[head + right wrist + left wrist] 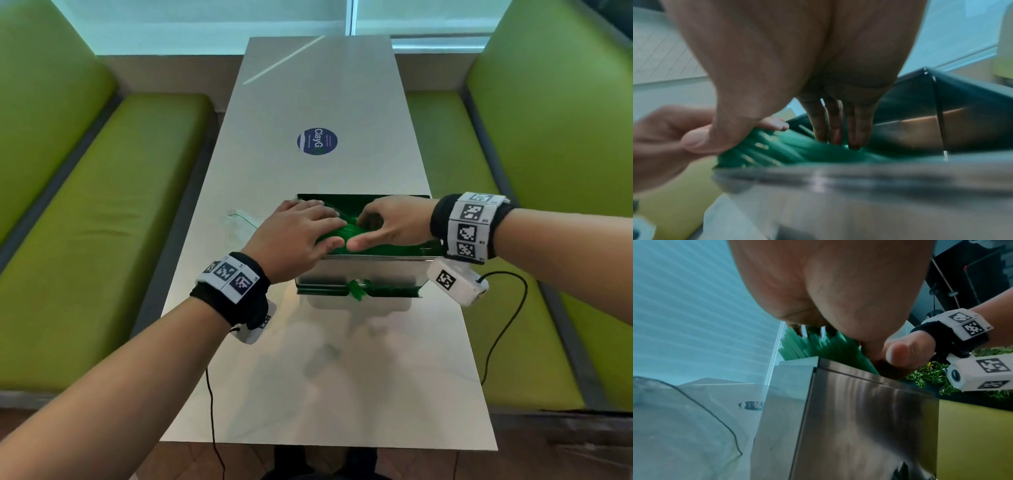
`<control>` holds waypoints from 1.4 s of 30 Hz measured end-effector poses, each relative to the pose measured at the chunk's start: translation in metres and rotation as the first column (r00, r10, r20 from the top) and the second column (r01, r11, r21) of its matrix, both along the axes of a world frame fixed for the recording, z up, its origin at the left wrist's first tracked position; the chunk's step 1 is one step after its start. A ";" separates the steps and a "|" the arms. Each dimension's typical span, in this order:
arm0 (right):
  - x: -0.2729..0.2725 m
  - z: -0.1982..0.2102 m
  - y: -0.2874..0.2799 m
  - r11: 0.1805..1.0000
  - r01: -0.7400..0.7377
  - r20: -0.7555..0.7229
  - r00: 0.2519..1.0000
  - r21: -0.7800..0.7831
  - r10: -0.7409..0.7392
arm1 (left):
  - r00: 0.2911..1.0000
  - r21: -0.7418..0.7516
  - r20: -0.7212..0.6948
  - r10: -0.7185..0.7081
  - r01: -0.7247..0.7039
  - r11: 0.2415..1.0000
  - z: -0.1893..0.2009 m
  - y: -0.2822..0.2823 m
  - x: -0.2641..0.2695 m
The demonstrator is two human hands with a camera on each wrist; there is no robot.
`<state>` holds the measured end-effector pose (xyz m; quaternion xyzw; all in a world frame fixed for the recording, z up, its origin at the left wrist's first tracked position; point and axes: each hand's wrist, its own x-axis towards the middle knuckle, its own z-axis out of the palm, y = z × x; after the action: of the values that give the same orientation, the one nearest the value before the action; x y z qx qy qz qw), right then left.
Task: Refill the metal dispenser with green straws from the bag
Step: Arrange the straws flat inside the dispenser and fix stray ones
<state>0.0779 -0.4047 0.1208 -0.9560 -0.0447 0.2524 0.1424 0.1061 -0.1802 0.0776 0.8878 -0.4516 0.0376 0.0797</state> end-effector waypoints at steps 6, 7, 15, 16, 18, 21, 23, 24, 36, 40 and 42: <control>0.019 0.001 0.003 0.996 0.039 0.027 0.999 -0.076 -0.037 | 0.994 -0.017 -0.046 0.101 -0.102 0.995 0.000 0.001 -0.002; 0.019 -0.002 0.009 0.994 0.008 0.004 1.000 -0.113 -0.007 | 0.993 -0.002 -0.045 0.108 -0.108 0.994 0.001 0.000 -0.001; 0.033 -0.020 0.034 0.967 -0.124 -0.121 0.988 -0.224 0.099 | 0.996 -0.048 -0.025 0.089 -0.090 0.995 0.001 0.003 0.005; 0.032 -0.018 0.035 0.965 -0.131 -0.126 0.987 -0.228 0.104 | 0.995 -0.052 -0.027 0.093 -0.094 0.994 -0.001 0.004 0.004; 0.030 -0.016 0.037 0.961 -0.155 -0.089 0.986 -0.230 0.138 | 0.995 -0.044 -0.048 0.091 -0.093 0.995 -0.003 0.006 0.002; 0.027 -0.012 0.038 0.950 -0.208 -0.039 0.978 -0.234 0.205 | 0.992 -0.039 -0.081 0.092 -0.096 0.995 -0.003 0.006 0.000; 0.028 -0.010 0.038 0.956 -0.195 -0.072 0.980 -0.219 0.183 | 0.991 -0.036 -0.079 0.108 -0.111 0.993 -0.002 0.005 -0.001; 0.029 -0.009 0.038 0.961 -0.171 -0.099 0.983 -0.216 0.153 | 0.990 -0.031 -0.072 0.118 -0.121 0.992 -0.001 0.004 -0.001; 0.041 -0.013 0.024 0.997 -0.008 -0.296 0.955 -0.079 -0.015 | 0.977 -0.141 -0.172 0.130 -0.154 0.978 -0.003 0.004 -0.006; 0.040 -0.014 0.018 1.000 0.024 -0.304 0.952 -0.005 -0.024 | 0.973 -0.170 -0.187 0.132 -0.165 0.972 -0.003 0.006 -0.005; 0.038 -0.015 0.014 1.000 0.008 -0.292 0.957 0.015 -0.003 | 0.973 -0.191 -0.190 0.134 -0.171 0.967 -0.003 0.007 -0.004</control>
<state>0.1155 -0.3908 0.1060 -0.9073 -0.0227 0.3898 0.1557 0.1017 -0.1731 0.0742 0.9069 -0.3666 0.0117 0.2075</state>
